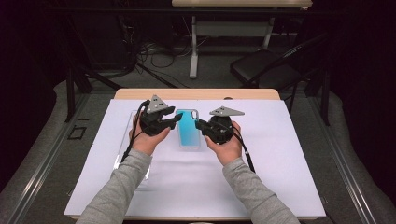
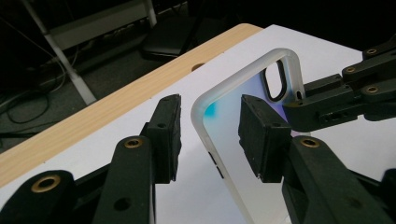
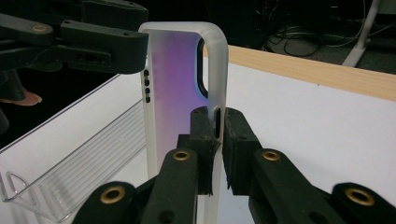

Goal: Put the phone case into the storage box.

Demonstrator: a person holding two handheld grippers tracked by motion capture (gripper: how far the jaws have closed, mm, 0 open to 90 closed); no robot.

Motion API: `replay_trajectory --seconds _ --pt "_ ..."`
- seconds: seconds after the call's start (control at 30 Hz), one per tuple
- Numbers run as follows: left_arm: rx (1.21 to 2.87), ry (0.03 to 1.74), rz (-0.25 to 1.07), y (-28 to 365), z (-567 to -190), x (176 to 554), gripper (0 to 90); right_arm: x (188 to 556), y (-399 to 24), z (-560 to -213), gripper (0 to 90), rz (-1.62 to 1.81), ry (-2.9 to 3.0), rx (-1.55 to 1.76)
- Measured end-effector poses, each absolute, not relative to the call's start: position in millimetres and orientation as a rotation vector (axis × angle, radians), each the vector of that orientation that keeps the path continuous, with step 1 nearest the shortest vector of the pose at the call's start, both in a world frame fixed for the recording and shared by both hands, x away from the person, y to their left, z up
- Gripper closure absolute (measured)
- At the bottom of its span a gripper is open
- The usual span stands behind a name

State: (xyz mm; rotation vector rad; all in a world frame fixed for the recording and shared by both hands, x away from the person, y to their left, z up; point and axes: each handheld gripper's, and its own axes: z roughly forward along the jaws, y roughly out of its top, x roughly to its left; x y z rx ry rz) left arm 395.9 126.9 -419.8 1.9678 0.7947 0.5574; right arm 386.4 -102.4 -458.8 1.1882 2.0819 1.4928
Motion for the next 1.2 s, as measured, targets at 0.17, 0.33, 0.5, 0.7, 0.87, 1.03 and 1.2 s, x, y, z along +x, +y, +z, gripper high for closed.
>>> replay_trajectory --seconds 0.17,0.33,0.5,0.7,0.87,1.03,1.2 --pt "1.968 0.766 0.527 128.7 -418.4 395.5 60.2 384.0 -102.3 -457.2 83.5 1.501 2.091 1.15" --pt "1.974 0.746 0.521 128.6 -417.4 394.0 62.9 383.1 -102.4 -456.9 83.5 1.498 2.098 1.139" --pt "1.983 0.742 0.528 129.5 -417.3 394.2 64.7 382.6 -102.2 -456.8 83.5 1.5 2.102 1.126" --pt "2.004 0.729 0.528 129.1 -418.2 393.9 65.2 381.4 -101.4 -456.4 83.5 1.501 2.108 1.11" --pt "2.007 0.726 0.527 130.0 -418.1 394.2 67.2 381.3 -101.9 -456.3 83.6 1.502 2.112 1.105" --pt "2.014 0.727 0.528 131.3 -417.9 393.7 69.3 380.9 -101.4 -456.3 83.5 1.506 2.117 1.092" --pt "2.021 0.727 0.528 132.5 -417.7 393.7 72.3 381.1 -101.2 -456.7 83.5 1.505 2.123 1.091"
